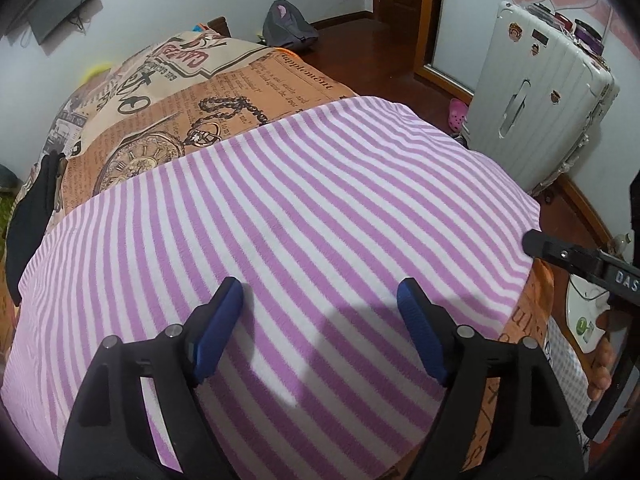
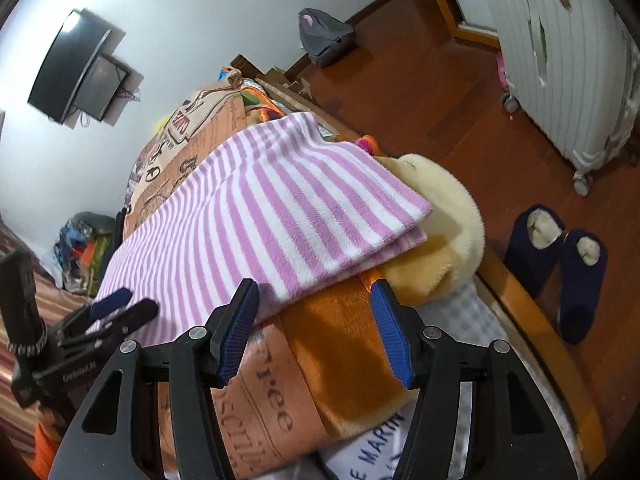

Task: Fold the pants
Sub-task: 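Grasp the corner of the folded striped pants with the right gripper, then lift the pants corner with the right gripper and carry it across the bed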

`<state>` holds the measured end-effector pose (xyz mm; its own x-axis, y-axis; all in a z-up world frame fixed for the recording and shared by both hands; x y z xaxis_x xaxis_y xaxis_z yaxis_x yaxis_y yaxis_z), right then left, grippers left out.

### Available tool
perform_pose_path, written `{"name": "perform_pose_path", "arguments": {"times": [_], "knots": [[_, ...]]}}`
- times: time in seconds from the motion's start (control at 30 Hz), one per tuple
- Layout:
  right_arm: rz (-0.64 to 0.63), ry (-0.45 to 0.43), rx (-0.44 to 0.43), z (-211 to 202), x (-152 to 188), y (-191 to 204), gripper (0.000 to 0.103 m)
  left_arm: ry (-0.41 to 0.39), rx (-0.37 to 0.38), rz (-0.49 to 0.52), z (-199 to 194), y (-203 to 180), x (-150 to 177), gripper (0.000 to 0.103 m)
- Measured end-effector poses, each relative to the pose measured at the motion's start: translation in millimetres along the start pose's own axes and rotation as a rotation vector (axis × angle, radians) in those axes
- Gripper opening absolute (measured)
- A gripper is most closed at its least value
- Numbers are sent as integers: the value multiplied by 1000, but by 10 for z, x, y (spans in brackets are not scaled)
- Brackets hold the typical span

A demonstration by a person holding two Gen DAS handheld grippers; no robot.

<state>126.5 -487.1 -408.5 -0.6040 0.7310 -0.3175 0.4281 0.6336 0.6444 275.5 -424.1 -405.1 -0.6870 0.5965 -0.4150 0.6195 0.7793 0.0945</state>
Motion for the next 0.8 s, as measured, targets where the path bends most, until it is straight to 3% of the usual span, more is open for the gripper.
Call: {"name": "perform_pose_path", "arguments": {"times": [0.2, 0.43, 0.53, 0.67, 0.8], "knots": [[65, -19, -53, 22, -58, -55, 61, 1, -6, 6, 22, -15, -15, 81], [116, -78, -64, 78, -249, -78, 58, -1, -7, 9, 31, -23, -23, 81], [103, -102, -54, 59, -334, -48, 43, -1, -6, 8, 35, -23, -27, 81], [71, -134, -53, -5, -436, 50, 14, 1, 11, -3, 22, -17, -24, 81], [22, -152, -44, -96, -512, 162, 7, 1, 42, -33, -47, 43, -34, 80]]}}
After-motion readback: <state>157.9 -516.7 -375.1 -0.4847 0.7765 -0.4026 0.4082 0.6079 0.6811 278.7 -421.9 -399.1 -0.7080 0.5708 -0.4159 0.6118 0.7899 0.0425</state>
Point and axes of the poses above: each gripper's, at about its wrist camera, not at the fingertips, and z roughly the way its jaws point, y to its left, x to its underside, the point moved 10 cm from there along z, roughly the way its jaws point, and after that the axes turned 2 degrees about y, right-handed, at the moved point
